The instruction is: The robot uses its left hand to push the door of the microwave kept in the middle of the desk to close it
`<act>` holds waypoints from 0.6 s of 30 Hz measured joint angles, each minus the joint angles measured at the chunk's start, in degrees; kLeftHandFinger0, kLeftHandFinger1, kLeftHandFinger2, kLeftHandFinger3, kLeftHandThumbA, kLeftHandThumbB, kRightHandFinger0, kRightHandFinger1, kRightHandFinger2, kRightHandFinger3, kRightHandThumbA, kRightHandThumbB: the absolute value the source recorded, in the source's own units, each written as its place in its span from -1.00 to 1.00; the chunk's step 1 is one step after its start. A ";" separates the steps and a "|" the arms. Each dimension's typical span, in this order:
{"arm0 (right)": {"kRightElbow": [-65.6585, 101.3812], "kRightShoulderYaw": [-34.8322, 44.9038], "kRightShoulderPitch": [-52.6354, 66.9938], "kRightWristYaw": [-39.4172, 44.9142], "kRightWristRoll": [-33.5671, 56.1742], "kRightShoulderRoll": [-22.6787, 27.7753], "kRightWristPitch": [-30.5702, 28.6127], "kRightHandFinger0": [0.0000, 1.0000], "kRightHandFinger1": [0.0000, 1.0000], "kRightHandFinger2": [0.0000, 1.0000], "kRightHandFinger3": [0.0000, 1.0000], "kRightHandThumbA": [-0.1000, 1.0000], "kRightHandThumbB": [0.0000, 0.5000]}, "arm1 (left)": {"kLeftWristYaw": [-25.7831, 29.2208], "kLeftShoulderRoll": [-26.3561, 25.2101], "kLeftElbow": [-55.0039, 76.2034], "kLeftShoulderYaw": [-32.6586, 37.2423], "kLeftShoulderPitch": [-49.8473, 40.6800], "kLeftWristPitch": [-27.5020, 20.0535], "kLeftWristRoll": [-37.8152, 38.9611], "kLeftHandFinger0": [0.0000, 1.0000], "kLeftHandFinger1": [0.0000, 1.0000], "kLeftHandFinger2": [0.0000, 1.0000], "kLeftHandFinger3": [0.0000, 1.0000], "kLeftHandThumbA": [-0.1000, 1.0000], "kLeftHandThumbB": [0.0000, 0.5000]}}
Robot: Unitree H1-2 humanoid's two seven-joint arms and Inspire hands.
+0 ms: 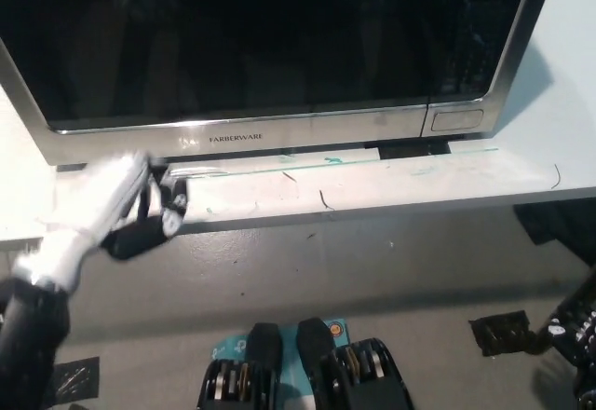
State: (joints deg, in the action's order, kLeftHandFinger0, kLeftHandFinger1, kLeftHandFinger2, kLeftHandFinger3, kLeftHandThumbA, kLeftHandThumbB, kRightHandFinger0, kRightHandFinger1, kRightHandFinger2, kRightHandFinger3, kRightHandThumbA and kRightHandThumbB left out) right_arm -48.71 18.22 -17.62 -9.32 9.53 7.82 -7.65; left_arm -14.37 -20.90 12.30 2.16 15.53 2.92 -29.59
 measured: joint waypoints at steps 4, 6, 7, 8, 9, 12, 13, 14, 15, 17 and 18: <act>-0.15 -0.07 -0.56 -0.10 -0.08 0.37 0.12 0.31 0.30 0.49 0.71 0.16 -1.00 | 3.79 3.35 -9.12 -3.11 -3.19 -2.95 1.69 -0.79 -0.72 -0.46 -0.19 -1.00 -1.00; -0.37 -0.06 -0.81 -0.14 -0.08 0.57 0.12 0.25 0.22 0.37 0.58 0.12 -1.00 | 5.63 5.11 -12.43 -4.86 -4.28 -4.04 2.49 -0.75 -0.66 -0.41 -0.13 -1.00 -1.00; -0.41 -0.06 -0.88 -0.18 -0.08 0.64 0.13 0.24 0.23 0.37 0.55 0.12 -1.00 | 6.68 5.99 -14.09 -5.70 -4.59 -4.61 2.94 -0.72 -0.64 -0.39 -0.11 -1.00 -1.00; -0.41 -0.07 -0.97 -0.24 -0.11 0.67 0.13 0.32 0.30 0.41 0.55 0.12 -1.00 | 7.72 7.14 -15.63 -6.69 -4.94 -5.28 3.58 -0.74 -0.68 -0.43 -0.12 -1.00 -1.00; -0.43 -0.09 -1.09 -0.31 -0.13 0.69 0.13 0.33 0.31 0.41 0.54 0.12 -1.00 | 8.84 8.38 -17.31 -7.84 -5.35 -6.08 4.37 -0.75 -0.70 -0.44 -0.12 -1.00 -1.00; -0.49 -0.11 -1.48 -0.50 -0.19 0.78 0.13 0.37 0.34 0.45 0.58 0.15 -1.00 | 11.76 11.39 -21.61 -10.73 -6.66 -7.84 6.30 -0.74 -0.71 -0.44 -0.18 -1.00 -1.00; -0.49 -0.11 -1.57 -0.58 -0.19 0.86 0.13 0.34 0.31 0.43 0.59 0.14 -1.00 | 12.70 12.17 -23.31 -11.73 -6.88 -8.63 6.99 -0.77 -0.73 -0.46 -0.19 -1.00 -1.00; -0.54 -0.11 -1.69 -0.72 -0.19 0.93 0.14 0.34 0.32 0.43 0.58 0.13 -1.00 | 13.73 12.73 -25.11 -12.52 -7.12 -9.50 7.54 -0.80 -0.77 -0.51 -0.22 -1.00 -1.00; -0.60 -0.12 -1.81 -0.77 -0.19 1.01 0.13 0.34 0.32 0.43 0.58 0.13 -1.00 | 14.86 13.09 -26.79 -13.11 -7.30 -10.26 7.81 -0.81 -0.78 -0.52 -0.23 -1.00 -1.00; -0.73 -0.14 -1.90 -0.81 -0.19 1.14 0.12 0.33 0.31 0.42 0.59 0.15 -1.00 | 16.67 13.53 -29.24 -14.07 -7.62 -11.19 8.13 -0.72 -0.72 -0.48 -0.23 -0.86 -1.00; -0.82 -0.14 -1.92 -0.82 -0.19 1.22 0.12 0.33 0.31 0.42 0.59 0.15 -1.00 | 17.74 13.91 -30.11 -14.80 -7.87 -11.46 8.46 -0.72 -0.72 -0.48 -0.23 -0.86 -1.00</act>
State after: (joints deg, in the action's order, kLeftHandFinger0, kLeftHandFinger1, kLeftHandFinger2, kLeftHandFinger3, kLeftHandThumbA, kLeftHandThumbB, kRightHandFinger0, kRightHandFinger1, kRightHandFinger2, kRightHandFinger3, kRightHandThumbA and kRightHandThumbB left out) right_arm -49.53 18.08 -19.54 -10.14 9.34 9.03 -7.53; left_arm 3.38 -6.99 -17.80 -12.64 7.66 -8.54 -21.13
